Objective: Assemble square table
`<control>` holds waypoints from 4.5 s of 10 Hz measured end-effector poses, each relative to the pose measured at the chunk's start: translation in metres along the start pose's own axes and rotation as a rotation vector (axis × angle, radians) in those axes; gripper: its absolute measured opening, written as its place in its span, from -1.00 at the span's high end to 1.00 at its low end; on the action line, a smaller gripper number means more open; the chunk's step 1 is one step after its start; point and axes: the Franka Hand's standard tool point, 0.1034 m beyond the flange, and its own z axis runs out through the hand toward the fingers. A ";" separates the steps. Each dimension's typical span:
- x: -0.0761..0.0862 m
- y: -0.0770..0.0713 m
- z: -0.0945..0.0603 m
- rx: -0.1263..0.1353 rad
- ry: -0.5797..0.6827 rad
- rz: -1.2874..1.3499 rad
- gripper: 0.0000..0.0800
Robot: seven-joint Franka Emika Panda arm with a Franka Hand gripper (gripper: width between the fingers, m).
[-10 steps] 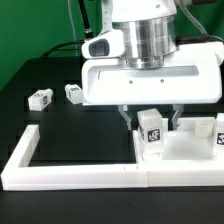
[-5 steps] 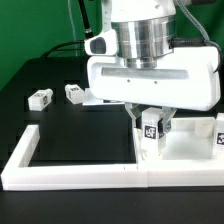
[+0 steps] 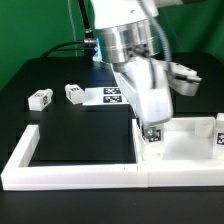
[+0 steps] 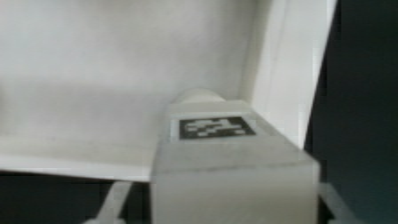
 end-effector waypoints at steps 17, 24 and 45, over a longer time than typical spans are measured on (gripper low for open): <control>-0.015 -0.004 0.005 -0.079 0.076 -1.386 -0.62; -0.010 -0.003 0.005 -0.063 0.089 -1.007 0.28; -0.020 -0.004 -0.001 -0.130 0.033 -1.175 -0.37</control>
Offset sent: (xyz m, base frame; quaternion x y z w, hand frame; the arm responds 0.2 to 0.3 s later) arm -0.0008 0.0181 0.0086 -0.0408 0.0884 -0.2575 0.9614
